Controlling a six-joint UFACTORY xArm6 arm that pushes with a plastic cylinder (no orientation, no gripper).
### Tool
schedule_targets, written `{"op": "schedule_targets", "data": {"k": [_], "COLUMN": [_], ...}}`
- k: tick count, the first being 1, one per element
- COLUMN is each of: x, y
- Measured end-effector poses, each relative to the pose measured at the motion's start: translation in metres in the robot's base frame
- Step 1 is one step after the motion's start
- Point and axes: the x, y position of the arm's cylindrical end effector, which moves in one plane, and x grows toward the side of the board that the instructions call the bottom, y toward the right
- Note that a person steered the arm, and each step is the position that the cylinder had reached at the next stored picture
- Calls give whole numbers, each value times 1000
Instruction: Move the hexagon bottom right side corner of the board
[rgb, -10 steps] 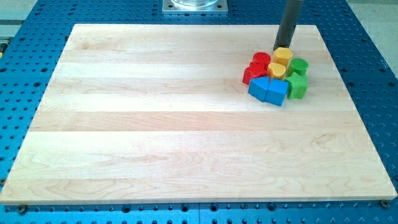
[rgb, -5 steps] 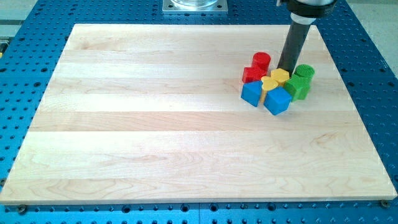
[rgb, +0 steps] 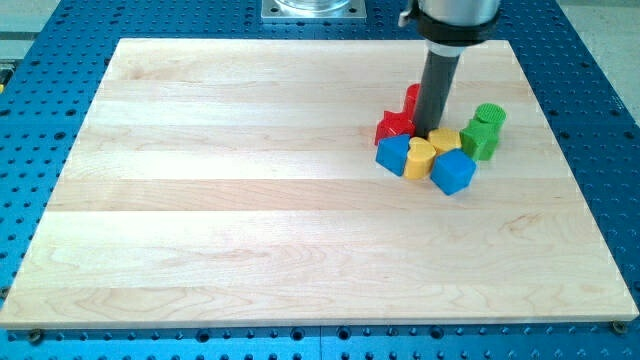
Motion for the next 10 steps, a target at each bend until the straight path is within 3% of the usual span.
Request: {"op": "schedule_targets", "data": {"k": [2, 3, 4, 6, 10], "x": [89, 103, 103, 44, 33], "y": [1, 1, 5, 6, 98]}}
